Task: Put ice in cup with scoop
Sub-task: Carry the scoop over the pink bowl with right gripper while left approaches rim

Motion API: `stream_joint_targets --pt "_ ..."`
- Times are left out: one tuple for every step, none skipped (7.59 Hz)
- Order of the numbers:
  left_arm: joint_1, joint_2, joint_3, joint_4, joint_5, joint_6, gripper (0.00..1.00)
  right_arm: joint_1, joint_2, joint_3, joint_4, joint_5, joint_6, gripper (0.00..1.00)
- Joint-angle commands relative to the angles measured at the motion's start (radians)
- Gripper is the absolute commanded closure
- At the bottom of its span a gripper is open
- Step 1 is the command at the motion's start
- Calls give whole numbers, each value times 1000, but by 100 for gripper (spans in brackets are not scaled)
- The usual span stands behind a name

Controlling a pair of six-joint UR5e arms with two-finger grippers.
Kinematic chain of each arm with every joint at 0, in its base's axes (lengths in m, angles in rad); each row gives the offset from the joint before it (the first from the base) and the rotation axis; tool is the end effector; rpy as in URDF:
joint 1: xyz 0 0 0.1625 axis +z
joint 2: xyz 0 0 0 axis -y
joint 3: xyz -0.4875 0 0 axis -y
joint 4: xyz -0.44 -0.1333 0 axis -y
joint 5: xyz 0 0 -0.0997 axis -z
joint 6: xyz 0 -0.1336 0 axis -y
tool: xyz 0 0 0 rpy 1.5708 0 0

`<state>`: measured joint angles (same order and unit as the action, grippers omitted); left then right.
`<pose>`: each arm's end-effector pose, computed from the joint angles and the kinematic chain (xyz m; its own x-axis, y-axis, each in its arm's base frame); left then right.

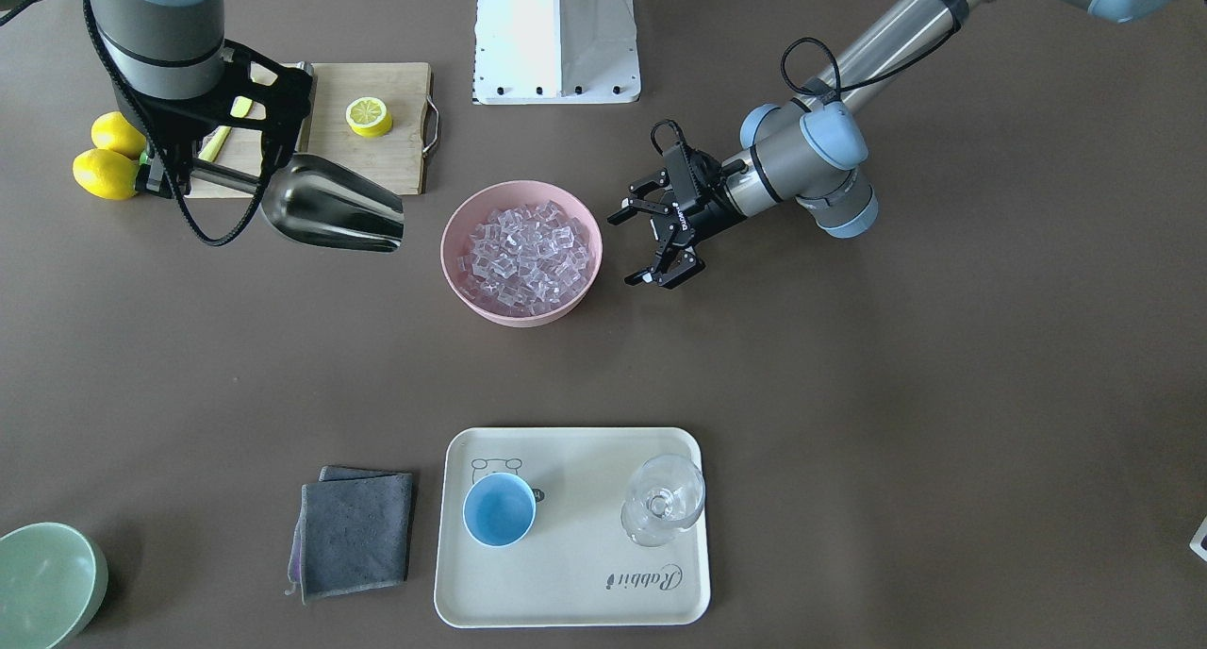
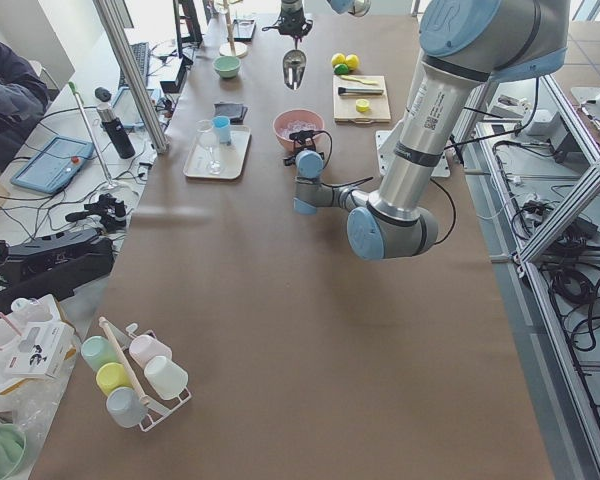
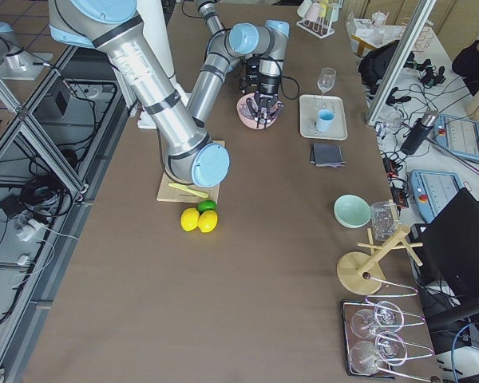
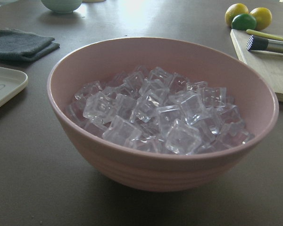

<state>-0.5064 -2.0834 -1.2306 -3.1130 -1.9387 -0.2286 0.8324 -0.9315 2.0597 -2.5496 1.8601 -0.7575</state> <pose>0.6422 -0.4537 0.3953 0.1092 0.9787 -0.1741 0.1541 0.1563 0.9756 -0.3314 -0.5055 0.2679 0.0369 -0.9940 0.1027 0.9510 0.0665 0.3020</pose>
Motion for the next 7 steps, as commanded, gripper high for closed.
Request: stream_joint_targets --pt "19 -29 33 1 3 0 2 -53 193 -132 -220 -82 -19 100" --pt "19 -36 34 1 9 0 2 -56 254 -204 -250 -110 -19 100" --pt "19 -47 39 5 9 0 2 -78 290 -260 -250 -140 -11 100" --pt "20 -62 55 5 9 0 2 -107 333 -309 -250 -185 -6 100" --pt "22 -66 59 10 9 0 2 -152 358 -323 -254 -226 -2 100" --pt "23 -66 59 22 9 0 2 -189 368 -326 -259 -246 59 100" --pt "25 -66 60 24 10 0 2 -212 364 -329 -259 -265 87 100"
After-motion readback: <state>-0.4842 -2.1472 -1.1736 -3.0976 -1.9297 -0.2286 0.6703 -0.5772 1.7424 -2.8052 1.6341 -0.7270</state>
